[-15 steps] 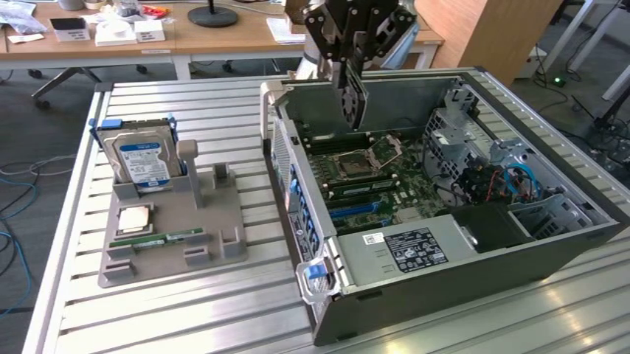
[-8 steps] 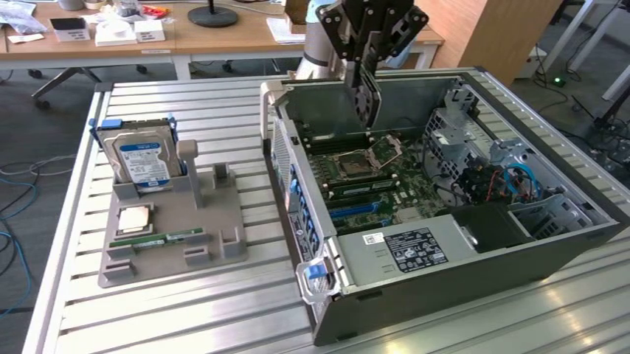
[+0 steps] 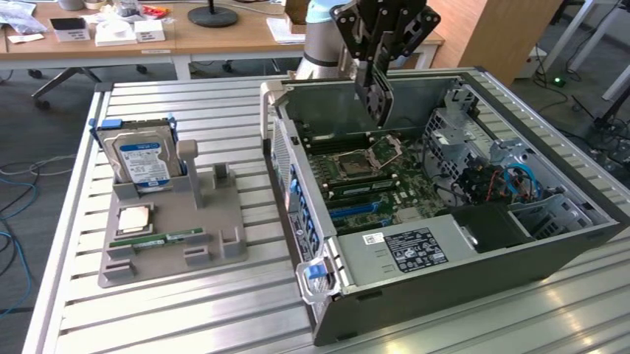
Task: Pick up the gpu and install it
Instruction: 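Pick up the gpu and move the gpu toward the slot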
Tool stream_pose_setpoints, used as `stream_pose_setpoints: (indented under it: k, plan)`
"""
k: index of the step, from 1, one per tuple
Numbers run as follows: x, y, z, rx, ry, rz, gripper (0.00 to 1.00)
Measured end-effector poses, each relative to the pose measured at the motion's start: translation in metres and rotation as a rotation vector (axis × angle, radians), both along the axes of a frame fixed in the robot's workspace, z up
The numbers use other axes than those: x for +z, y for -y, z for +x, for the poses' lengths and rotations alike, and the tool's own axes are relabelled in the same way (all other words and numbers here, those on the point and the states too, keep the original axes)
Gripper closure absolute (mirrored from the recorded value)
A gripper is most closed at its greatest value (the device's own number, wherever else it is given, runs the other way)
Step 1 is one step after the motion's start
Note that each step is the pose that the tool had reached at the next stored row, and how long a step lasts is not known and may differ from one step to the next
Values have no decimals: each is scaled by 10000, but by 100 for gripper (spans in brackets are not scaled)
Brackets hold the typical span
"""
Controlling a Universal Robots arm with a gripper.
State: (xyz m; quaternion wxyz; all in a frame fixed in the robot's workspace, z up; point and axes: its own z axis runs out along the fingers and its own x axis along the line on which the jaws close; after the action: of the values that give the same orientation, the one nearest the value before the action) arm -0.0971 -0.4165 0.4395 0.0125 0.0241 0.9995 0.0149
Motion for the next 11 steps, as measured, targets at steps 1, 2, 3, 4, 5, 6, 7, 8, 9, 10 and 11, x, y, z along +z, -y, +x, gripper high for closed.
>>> stream_pose_setpoints:
  k: [1, 2, 3, 4, 5, 6, 7, 8, 9, 10, 11]
  plan:
    - [0, 0, 19, 0, 0, 0, 73]
    - [0, 0, 37, -1, 0, 0, 73]
    - [0, 0, 55, -1, 0, 0, 73]
    - [0, 0, 74, -1, 0, -1, 73]
    - [0, 0, 94, 0, 0, 0, 73]
    - [0, 0, 115, 1, 0, -1, 73]
    - [0, 0, 137, 1, 0, 0, 73]
    - [0, 0, 160, 2, 0, 0, 73]
    - [0, 0, 180, 2, 0, 0, 73]
    - [0, 0, 231, 3, 0, 0, 73]
    - [0, 0, 272, 4, 0, 0, 73]
